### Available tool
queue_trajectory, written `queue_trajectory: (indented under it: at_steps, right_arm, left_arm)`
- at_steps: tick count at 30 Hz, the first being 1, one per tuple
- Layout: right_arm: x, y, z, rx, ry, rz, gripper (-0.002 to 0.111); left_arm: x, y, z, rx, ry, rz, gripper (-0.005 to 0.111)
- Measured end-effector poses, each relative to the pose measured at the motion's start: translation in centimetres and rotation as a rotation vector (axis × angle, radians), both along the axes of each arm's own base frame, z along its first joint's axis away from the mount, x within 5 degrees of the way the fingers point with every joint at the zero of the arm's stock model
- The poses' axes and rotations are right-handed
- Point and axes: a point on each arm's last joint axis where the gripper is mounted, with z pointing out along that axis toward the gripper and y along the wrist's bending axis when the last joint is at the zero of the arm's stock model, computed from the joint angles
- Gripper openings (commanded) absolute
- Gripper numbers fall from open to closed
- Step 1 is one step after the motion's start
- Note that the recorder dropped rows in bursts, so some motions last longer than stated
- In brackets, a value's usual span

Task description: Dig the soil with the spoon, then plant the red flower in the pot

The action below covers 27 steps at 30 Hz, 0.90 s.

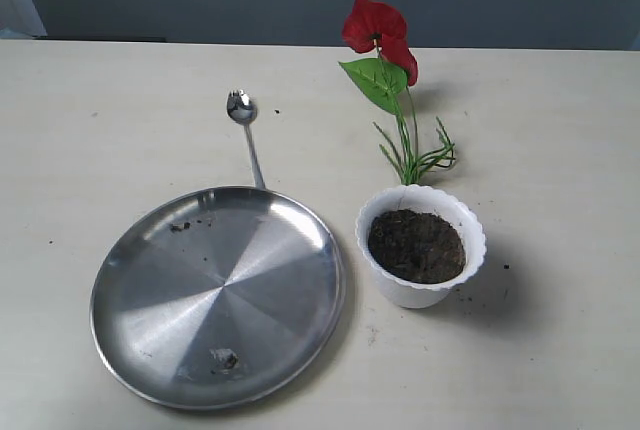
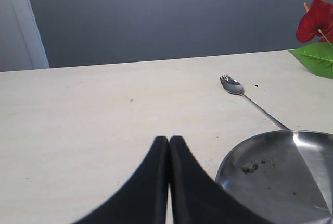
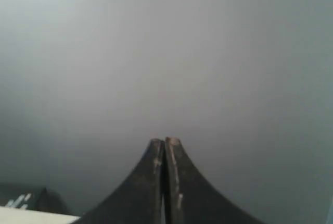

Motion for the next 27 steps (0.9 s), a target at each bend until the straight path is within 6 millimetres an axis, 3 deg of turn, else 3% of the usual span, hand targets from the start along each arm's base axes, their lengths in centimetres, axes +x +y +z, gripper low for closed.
queue_trajectory:
  at_steps: [3, 6, 9, 12, 14, 17, 20, 24, 25, 27]
  right_arm:
    - [7.4, 1.6, 1.6, -0.093, 0.108, 0.074, -0.001]
    - [13.7, 4.7, 0.8, -0.192, 0.235, 0.151, -0.001]
    - [18.5, 9.0, -3.0, -0.359, 0.402, 0.148, -0.001]
    - [21.5, 14.6, -8.9, -0.512, 0.585, 0.122, -0.001]
    - [21.8, 19.0, -12.9, -0.587, 0.681, 0.148, -0.001]
    - [20.8, 25.3, -17.5, -0.667, 0.744, 0.236, 0.000]
    - [18.9, 30.8, -21.1, -0.742, 0.763, 0.333, 0.014]
    - [18.0, 34.9, -24.4, -0.798, 0.769, 0.392, 0.053]
    - [18.1, 35.6, -25.1, -0.801, 0.769, 0.396, 0.057]
    - [18.6, 36.3, -26.0, -0.778, 0.777, 0.383, 0.052]
  left_arm:
    - [0.0, 0.0, 0.0, 0.000, 0.000, 0.000, 0.000]
    - [0.0, 0.0, 0.0, 0.000, 0.000, 0.000, 0.000]
    - [0.0, 0.0, 0.0, 0.000, 0.000, 0.000, 0.000]
    - [0.0, 0.0, 0.0, 0.000, 0.000, 0.000, 0.000]
    - [0.0, 0.0, 0.0, 0.000, 0.000, 0.000, 0.000]
    - [0.0, 0.0, 0.0, 0.000, 0.000, 0.000, 0.000]
    - [0.0, 0.0, 0.0, 0.000, 0.000, 0.000, 0.000]
    - [0.0, 0.0, 0.0, 0.000, 0.000, 0.000, 0.000]
    - [0.0, 0.0, 0.0, 0.000, 0.000, 0.000, 0.000]
    - [0.0, 0.0, 0.0, 0.000, 0.000, 0.000, 0.000]
